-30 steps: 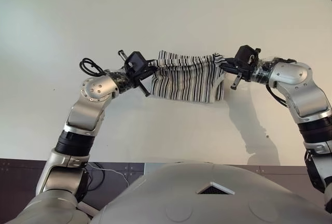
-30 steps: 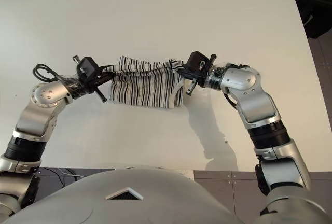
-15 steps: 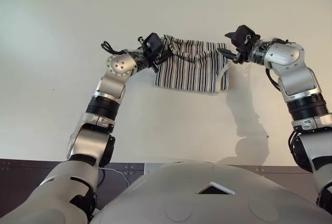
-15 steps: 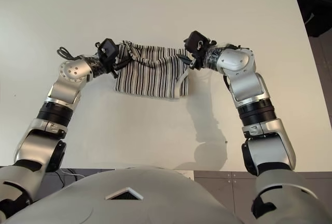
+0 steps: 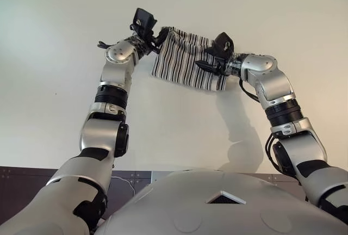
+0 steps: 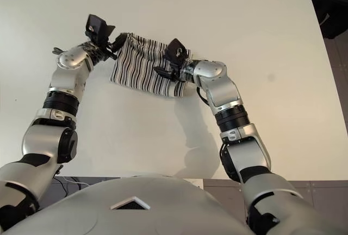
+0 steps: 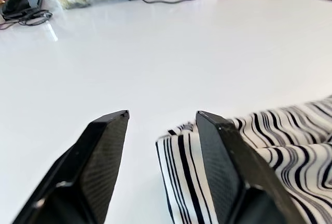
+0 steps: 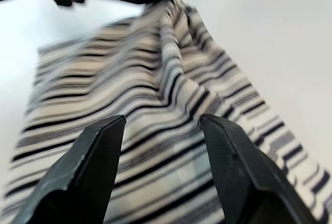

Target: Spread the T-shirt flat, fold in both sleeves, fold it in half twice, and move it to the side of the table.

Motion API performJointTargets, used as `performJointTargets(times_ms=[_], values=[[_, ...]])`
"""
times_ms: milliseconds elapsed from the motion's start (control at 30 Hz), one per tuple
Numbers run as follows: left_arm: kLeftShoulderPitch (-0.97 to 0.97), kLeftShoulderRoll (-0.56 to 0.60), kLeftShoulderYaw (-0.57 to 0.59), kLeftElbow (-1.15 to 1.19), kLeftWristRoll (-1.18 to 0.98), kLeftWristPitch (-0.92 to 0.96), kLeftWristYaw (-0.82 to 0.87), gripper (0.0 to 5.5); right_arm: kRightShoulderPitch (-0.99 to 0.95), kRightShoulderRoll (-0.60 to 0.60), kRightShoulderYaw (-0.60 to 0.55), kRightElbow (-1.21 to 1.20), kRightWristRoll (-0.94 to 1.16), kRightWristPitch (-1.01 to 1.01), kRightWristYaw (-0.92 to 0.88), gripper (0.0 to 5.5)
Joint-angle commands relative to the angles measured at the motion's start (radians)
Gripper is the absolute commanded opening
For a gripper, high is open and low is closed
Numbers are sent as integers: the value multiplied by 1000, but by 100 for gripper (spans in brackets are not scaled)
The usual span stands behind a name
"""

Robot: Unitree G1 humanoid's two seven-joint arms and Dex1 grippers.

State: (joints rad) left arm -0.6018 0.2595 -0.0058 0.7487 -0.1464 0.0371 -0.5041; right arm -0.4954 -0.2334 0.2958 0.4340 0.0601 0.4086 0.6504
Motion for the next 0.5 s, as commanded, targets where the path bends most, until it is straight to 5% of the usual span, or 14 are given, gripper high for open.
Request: performJointTargets(times_ms=[33, 167, 333, 500], values=[[48, -3, 108, -246, -125, 114, 23, 239, -62, 11, 2, 193, -77, 5, -86, 267], [139, 8, 188, -419, -180, 196, 93, 239, -130, 14, -149, 420, -43, 24, -300, 267], [227, -27, 274, -494, -216, 228, 211, 239, -105, -106, -550, 565, 152, 102, -672, 267], [298, -77, 333, -561, -231, 207, 308, 239, -33, -181, -553, 493, 112, 68, -659, 267]])
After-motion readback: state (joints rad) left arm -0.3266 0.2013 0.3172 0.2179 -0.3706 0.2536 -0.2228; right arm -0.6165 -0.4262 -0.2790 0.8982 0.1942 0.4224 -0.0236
